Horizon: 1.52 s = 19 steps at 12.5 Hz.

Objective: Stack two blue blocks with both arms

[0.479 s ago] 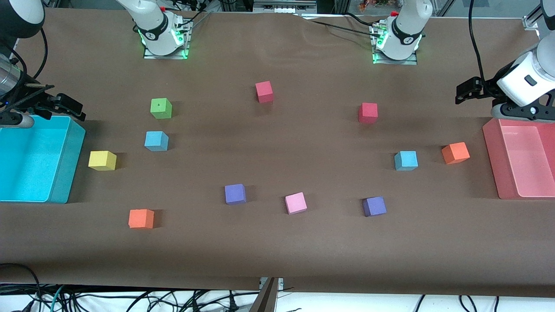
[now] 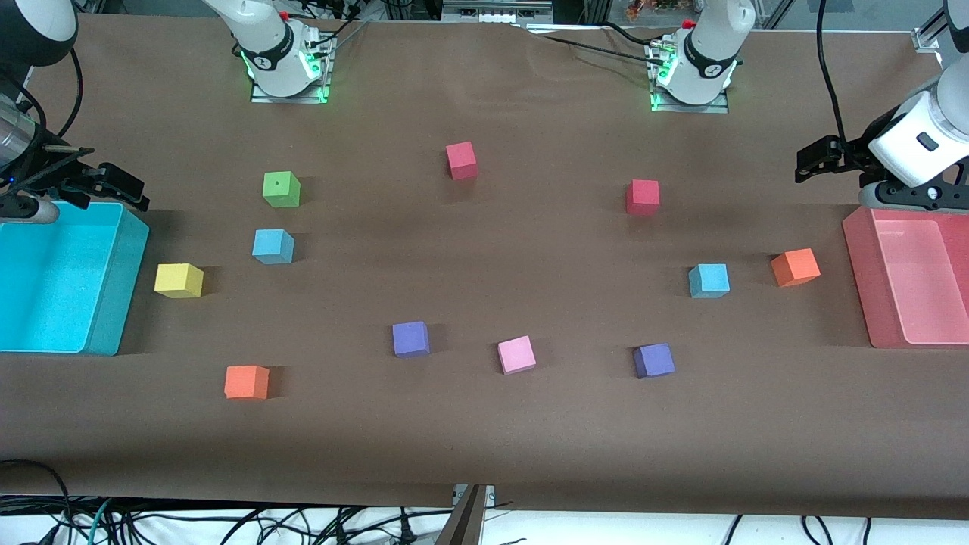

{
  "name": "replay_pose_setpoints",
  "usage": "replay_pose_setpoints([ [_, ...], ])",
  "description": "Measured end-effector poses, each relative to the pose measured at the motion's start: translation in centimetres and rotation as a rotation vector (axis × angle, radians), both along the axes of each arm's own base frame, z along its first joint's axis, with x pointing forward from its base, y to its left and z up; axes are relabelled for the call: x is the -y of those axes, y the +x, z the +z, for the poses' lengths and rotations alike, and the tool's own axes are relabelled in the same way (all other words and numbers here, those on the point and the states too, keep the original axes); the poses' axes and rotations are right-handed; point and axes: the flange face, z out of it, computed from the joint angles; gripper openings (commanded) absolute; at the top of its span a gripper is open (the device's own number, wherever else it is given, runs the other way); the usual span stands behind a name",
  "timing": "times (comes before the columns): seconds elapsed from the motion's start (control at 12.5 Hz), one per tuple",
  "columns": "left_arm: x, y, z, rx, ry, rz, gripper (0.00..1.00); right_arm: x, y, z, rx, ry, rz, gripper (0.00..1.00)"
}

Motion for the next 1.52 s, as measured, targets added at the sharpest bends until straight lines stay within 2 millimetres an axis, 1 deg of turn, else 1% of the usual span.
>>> replay_pose_setpoints([
  [0.24,0.0,0.0,0.0,0.000,0.000,0.000,1.00,0.0,-0.2,0.2,-0.015,0.001,0.001,1.00],
  [0.88,0.2,0.0,0.0,0.001,0.000,-0.003,1.00,0.0,-0.7,-0.5,-0.067,0.004,0.001,1.00],
  [1.28,0.2,0.0,0.0,0.001,0.000,-0.002,1.00,-0.1,-1.0,-1.7,-0.092,0.005,0.001,1.00],
  [1.36,0.2,0.0,0.0,0.001,0.000,-0.001,1.00,-0.1,-1.1,-2.1,-0.101,0.005,0.001,1.00],
  [1.52,0.2,0.0,0.0,0.001,0.000,-0.001,1.00,-0.1,-1.5,-3.7,-0.134,0.007,0.002,1.00],
])
